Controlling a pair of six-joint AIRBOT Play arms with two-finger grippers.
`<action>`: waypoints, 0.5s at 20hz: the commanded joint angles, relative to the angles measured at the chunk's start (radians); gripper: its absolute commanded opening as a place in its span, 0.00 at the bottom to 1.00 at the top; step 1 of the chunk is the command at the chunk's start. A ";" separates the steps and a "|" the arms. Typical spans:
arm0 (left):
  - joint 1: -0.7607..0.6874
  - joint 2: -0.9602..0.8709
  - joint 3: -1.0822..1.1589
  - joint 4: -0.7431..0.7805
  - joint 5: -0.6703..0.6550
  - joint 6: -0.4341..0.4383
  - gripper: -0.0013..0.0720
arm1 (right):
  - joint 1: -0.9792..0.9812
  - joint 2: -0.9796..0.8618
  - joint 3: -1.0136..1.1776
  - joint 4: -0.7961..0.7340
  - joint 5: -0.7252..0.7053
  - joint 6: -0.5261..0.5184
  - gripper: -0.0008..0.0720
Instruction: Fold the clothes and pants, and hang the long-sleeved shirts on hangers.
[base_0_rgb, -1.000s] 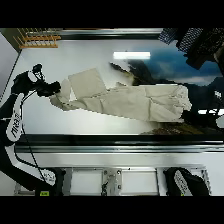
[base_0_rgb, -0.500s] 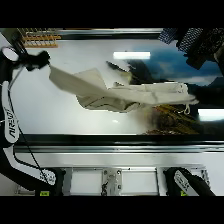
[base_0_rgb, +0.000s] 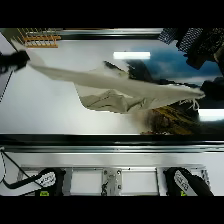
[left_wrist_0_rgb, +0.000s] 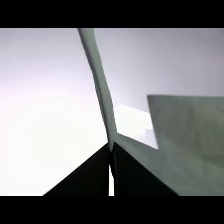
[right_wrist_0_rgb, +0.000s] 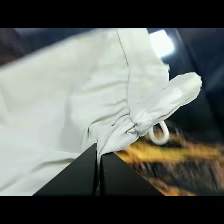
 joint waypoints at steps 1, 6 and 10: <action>0.091 0.161 -0.440 0.058 0.026 0.003 0.02 | -0.001 0.085 -0.259 -0.108 0.042 -0.026 0.04; 0.230 0.280 -0.772 0.057 0.062 0.005 0.02 | -0.002 0.149 -0.495 -0.189 0.063 -0.025 0.04; 0.277 0.359 -0.837 0.057 0.058 0.013 0.02 | -0.002 0.149 -0.511 -0.299 0.098 -0.024 0.04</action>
